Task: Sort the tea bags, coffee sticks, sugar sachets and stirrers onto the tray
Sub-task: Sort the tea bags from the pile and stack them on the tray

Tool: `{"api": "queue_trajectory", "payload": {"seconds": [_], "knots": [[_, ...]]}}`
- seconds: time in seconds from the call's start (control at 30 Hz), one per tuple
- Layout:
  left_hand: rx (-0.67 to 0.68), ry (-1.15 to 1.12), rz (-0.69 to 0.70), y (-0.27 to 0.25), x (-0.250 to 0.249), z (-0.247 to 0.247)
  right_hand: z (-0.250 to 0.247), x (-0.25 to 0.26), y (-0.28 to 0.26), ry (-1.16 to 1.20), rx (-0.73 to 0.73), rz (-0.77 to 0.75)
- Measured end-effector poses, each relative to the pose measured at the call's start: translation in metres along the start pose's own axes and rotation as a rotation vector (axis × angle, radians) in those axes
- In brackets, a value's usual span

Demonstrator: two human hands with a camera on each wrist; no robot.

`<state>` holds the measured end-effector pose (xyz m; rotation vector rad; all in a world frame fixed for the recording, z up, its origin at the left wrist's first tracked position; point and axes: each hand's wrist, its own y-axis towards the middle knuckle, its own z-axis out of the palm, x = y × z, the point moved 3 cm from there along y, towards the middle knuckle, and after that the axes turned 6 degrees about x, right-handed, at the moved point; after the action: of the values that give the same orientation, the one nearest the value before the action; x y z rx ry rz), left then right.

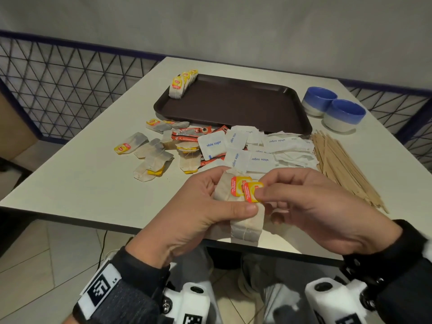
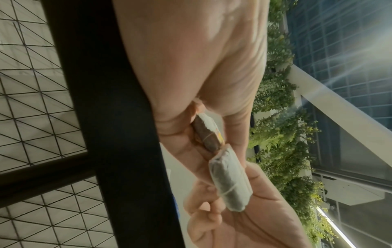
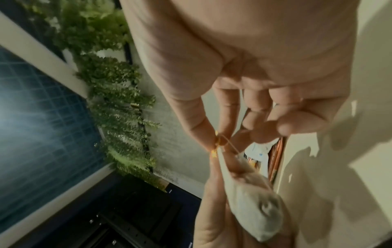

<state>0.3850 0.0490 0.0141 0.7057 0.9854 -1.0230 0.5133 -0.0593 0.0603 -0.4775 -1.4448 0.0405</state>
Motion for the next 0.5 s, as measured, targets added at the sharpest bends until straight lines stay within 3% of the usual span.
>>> {"api": "queue_trajectory", "payload": {"seconds": [0.17, 0.5], "knots": [[0.025, 0.038, -0.003, 0.0001, -0.0006, 0.0001, -0.0035, 0.0054, -0.0016, -0.089, 0.032, 0.0], [0.049, -0.062, -0.042, 0.0005, -0.0008, -0.0039, -0.0053, 0.0066, -0.0035, -0.003, 0.155, 0.046]]}}
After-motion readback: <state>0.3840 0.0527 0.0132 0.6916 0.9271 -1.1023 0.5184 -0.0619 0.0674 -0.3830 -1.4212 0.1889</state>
